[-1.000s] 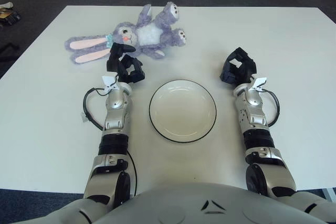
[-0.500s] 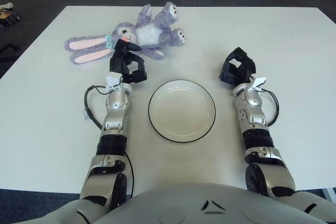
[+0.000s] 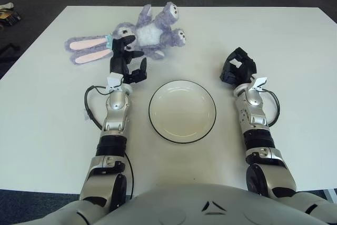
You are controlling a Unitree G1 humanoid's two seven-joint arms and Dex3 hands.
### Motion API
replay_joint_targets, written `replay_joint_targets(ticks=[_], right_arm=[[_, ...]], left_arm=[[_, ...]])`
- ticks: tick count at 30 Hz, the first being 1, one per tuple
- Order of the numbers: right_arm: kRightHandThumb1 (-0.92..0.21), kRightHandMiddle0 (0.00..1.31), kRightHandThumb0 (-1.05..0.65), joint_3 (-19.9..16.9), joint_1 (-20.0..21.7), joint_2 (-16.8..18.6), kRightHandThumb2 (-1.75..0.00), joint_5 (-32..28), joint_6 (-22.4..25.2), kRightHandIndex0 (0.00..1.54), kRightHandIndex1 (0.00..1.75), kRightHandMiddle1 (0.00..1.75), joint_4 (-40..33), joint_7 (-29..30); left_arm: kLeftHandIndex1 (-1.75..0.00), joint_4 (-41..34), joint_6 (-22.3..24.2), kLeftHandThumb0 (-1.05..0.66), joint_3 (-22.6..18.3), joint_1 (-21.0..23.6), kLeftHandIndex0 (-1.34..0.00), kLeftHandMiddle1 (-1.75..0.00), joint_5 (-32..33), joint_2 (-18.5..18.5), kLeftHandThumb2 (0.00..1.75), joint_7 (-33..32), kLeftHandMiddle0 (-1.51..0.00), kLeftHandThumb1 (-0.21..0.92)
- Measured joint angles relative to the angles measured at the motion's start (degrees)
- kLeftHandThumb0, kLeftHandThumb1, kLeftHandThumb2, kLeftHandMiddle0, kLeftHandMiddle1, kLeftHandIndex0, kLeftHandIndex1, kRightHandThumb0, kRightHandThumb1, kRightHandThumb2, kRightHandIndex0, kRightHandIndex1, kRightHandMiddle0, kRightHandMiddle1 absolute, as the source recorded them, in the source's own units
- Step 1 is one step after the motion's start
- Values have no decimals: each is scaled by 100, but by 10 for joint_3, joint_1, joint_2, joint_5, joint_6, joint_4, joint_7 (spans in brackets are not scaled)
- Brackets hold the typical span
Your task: Put the doll into the plate.
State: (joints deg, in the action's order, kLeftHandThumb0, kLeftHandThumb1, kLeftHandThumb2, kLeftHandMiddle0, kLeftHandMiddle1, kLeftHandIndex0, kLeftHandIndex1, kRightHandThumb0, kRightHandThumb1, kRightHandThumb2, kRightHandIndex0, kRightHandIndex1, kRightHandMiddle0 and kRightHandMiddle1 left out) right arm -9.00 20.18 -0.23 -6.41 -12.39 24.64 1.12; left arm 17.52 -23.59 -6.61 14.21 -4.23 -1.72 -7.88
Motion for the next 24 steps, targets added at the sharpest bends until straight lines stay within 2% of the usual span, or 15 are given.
replay_joint_targets(ticks=[6,11,18,24], right_arm=[[-28,64,-50,0,0,0,-137,0,3,112,175,175,-1,0],[-28,65,-50,0,0,0,-137,0,5,112,175,175,-2,0],[-28,64,-49,0,1,0,-136,0,9,112,175,175,-3,0],[-28,65,-50,0,1,0,-137,0,10,112,175,175,-3,0]], left_arm=[[-56,20,-42,-37,-1,8,0,-84,-57,-4,108,-73,-11,19],[-47,21,-64,-35,0,8,0,-69,-95,-3,112,-130,-7,12],[-45,26,-69,-34,3,11,0,-53,-132,-4,114,-189,-4,9],[-46,29,-72,-38,10,12,0,-49,-149,-6,113,-217,-7,9]])
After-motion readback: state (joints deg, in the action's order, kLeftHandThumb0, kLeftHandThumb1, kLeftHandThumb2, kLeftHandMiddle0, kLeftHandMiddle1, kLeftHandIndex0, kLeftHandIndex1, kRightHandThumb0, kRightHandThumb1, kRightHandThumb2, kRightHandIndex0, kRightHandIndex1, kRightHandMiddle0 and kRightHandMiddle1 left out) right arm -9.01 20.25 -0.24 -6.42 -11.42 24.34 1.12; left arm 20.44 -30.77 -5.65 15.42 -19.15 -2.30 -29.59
